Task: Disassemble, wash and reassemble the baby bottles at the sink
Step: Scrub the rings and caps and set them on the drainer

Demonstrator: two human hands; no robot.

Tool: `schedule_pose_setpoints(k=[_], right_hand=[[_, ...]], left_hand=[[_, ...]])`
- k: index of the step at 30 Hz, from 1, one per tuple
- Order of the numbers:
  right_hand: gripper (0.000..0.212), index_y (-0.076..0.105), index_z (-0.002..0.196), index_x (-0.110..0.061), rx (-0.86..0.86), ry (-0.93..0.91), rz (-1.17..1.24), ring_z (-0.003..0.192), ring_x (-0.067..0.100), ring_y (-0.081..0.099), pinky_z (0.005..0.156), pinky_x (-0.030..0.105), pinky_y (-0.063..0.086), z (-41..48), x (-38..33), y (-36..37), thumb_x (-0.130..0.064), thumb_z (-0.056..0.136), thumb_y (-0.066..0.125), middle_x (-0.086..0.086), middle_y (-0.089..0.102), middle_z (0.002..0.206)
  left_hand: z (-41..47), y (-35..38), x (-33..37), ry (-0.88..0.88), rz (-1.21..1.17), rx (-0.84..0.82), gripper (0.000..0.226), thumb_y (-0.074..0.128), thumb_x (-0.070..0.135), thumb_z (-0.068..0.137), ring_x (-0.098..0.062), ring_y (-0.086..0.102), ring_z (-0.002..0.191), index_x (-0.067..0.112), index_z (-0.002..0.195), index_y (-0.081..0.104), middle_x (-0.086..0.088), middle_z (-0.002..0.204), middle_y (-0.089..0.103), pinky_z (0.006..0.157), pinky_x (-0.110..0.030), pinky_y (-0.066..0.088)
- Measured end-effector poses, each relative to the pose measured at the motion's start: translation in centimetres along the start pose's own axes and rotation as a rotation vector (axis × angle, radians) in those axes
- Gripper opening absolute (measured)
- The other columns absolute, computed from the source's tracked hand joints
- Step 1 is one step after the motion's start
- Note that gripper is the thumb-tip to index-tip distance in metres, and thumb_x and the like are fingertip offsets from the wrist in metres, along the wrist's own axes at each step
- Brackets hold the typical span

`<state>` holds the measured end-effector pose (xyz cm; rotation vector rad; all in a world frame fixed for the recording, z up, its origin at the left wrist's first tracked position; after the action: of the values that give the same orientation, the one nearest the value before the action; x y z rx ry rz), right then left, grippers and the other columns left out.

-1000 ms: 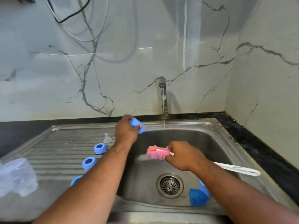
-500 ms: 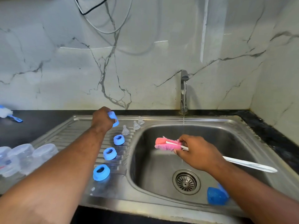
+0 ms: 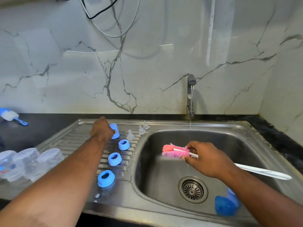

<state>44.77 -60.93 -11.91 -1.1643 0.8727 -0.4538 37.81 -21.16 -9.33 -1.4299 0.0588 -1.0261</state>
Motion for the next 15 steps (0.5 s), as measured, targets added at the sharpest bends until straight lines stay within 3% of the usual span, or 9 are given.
schedule_pose_setpoints(k=[3, 7, 11, 15], right_hand=[[0.037, 0.06, 0.121, -0.033, -0.008, 0.05, 0.035, 0.089, 0.007, 0.062, 0.079, 0.033, 0.057, 0.2, 1.5, -0.6, -0.053, 0.091, 0.065, -0.011, 0.067, 0.106], [0.032, 0.062, 0.109, -0.033, 0.012, 0.144, 0.037, 0.085, 0.009, 0.062, 0.077, 0.035, 0.056, -0.3, 4.0, -2.4, -0.051, 0.084, 0.07, -0.011, 0.066, 0.097], [0.041, 0.062, 0.102, -0.031, 0.093, 0.246, 0.009, 0.09, 0.017, 0.063, 0.076, 0.032, 0.051, -0.6, 7.4, -4.5, -0.062, 0.077, 0.071, -0.006, 0.068, 0.101], [0.042, 0.061, 0.107, -0.028, 0.157, 0.352, -0.016, 0.099, 0.025, 0.064, 0.084, 0.035, 0.051, -0.9, 10.5, -5.8, -0.06, 0.081, 0.069, 0.002, 0.069, 0.11]], left_hand=[[-1.4, -2.1, 2.8, 0.064, 0.022, 0.146, 0.063, 0.079, 0.02, 0.083, -0.038, 0.053, 0.125, 0.008, 0.138, 0.049, -0.019, 0.135, 0.057, 0.1, -0.047, 0.047], [-6.4, -1.8, 9.7, 0.281, -0.149, 0.273, 0.053, 0.075, 0.023, 0.087, -0.036, 0.054, 0.126, 0.015, 0.137, 0.057, -0.012, 0.131, 0.061, 0.104, -0.046, 0.044], [-12.0, 3.9, 16.0, 0.386, -0.429, 0.084, 0.037, 0.075, 0.018, 0.085, -0.027, 0.066, 0.104, 0.017, 0.12, 0.066, -0.002, 0.108, 0.07, 0.089, -0.033, 0.052], [-17.5, 12.3, 21.1, 0.387, -0.438, -0.349, 0.026, 0.081, 0.021, 0.084, -0.013, 0.068, 0.09, 0.021, 0.107, 0.07, 0.003, 0.099, 0.072, 0.08, -0.022, 0.05]])
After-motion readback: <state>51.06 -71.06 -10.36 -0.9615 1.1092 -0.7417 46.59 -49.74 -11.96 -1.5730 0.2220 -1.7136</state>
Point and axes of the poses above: each hand's wrist, its own z-axis towards the middle knuckle, its own y-axis out of the palm, x = y × z, the point moved 8 cm from there along z, towards the middle knuckle
